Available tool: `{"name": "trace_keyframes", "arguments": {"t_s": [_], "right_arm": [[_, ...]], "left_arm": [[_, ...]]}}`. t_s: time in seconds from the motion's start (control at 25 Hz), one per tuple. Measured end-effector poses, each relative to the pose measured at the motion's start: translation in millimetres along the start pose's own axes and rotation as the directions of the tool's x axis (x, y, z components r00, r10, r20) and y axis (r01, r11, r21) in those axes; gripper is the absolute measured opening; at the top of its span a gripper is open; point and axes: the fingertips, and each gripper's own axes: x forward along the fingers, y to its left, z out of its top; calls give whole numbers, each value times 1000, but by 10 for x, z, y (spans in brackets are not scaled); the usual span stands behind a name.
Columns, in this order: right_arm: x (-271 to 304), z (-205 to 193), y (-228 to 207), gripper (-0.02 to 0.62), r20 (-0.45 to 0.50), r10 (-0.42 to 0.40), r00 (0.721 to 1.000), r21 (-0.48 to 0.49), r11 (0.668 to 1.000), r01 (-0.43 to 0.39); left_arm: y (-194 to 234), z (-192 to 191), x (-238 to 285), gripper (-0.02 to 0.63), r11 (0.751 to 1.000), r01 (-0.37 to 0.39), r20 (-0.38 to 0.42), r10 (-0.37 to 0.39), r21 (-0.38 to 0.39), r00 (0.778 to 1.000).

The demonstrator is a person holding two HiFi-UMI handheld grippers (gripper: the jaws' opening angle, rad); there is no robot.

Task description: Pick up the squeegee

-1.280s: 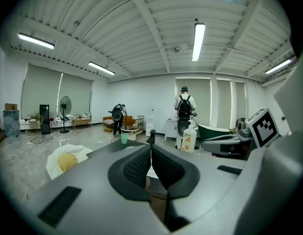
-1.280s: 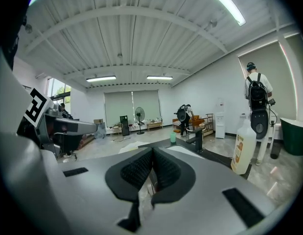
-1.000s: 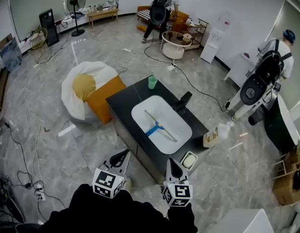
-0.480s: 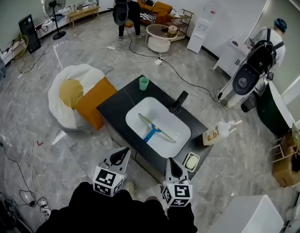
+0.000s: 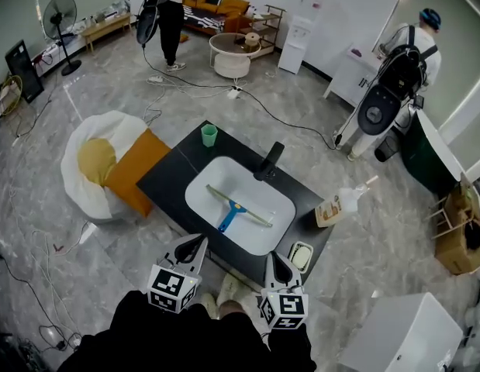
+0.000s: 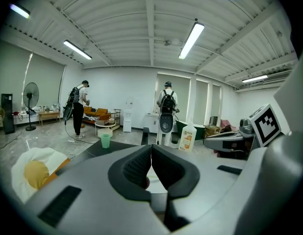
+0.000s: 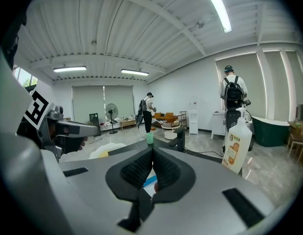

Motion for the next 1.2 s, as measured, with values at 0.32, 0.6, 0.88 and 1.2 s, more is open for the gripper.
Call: {"name": "trace_keyframes", "arguments": {"t_s": [0.32,0.6,0.88,1.2], "right_arm": [[495,83,-485,17,-9,-23,1000,36,999,24],[1183,10,-966,15,-63,-19,998,78,997,24],[1820,-226,-1417,16,-148,-10,989,127,991,29],[2426,-576,-1706,16,-229,12,973,185,982,31]], "left_arm": [[15,109,743,25,999,45,-42,-44,18,998],[106,71,1609,25,997,79,-111,-78,7,991],[219,-128,2378,25,995,94,-203,-97,-26,974],[434,-521,3010,25,994,93,-306,-108,-62,946]]}}
